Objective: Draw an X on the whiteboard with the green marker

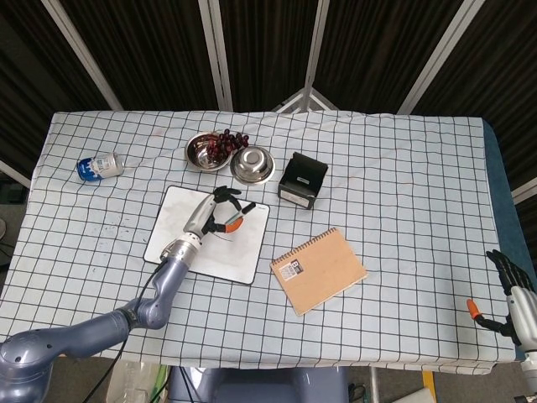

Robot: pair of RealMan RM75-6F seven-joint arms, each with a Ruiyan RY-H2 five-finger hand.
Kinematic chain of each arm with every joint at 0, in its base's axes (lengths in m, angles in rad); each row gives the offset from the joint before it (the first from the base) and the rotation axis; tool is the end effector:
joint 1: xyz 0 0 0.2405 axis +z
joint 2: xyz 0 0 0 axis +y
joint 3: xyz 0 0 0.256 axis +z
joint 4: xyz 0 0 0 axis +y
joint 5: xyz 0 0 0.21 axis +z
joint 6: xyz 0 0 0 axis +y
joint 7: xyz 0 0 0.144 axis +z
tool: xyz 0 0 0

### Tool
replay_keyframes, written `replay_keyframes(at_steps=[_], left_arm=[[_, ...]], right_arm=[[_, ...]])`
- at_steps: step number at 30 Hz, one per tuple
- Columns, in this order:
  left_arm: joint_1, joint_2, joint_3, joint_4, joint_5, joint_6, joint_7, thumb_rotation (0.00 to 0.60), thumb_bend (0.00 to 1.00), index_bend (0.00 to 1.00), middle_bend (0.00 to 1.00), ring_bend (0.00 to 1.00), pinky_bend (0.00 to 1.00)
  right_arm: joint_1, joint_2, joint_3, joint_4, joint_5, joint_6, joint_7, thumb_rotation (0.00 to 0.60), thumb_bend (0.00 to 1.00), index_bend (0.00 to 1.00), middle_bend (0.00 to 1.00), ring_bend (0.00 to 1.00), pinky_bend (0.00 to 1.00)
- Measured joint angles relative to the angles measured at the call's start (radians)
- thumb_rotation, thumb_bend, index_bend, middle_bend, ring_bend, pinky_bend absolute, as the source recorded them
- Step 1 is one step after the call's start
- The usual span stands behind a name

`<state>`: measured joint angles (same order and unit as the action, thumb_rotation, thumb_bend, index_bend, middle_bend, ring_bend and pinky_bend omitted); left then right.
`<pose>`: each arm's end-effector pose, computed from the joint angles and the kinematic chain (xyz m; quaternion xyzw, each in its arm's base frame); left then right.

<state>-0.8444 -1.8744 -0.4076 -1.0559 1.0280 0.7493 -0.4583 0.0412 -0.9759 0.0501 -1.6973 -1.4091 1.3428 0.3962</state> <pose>-0.1182 0.3980 -0.0825 -0.4792 -0.6804 -0.5002 0.2392 -0.3311 -0.1642 0.1837 0.4911 -0.5516 0.4172 0.5297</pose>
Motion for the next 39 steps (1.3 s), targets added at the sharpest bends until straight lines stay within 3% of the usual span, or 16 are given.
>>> replay_keyframes(at_steps=[19, 32, 39], left_arm=[[0.138, 0.110, 0.070, -0.076, -0.020, 0.025, 0.013, 0.600, 0.53, 0.68, 0.19, 0.00, 0.02], [0.155, 0.179, -0.023, -0.264, 0.010, 0.096, -0.068, 0.600, 0.53, 0.68, 0.19, 0.00, 0.03], [0.109, 0.112, -0.018, -0.227, -0.001, 0.072, -0.048, 0.600, 0.53, 0.68, 0.19, 0.00, 0.03]], right_arm=[[-0.001, -0.005, -0.005, -0.005, -0.012, 0.005, -0.015, 0.600, 0.35, 0.00, 0.00, 0.00, 0.00], [-0.001, -0.012, -0.004, -0.005, -0.018, 0.014, -0.016, 0.600, 0.35, 0.00, 0.00, 0.00, 0.00], [0.000, -0.010, -0.003, -0.005, -0.012, 0.007, -0.005, 0.600, 0.35, 0.00, 0.00, 0.00, 0.00]])
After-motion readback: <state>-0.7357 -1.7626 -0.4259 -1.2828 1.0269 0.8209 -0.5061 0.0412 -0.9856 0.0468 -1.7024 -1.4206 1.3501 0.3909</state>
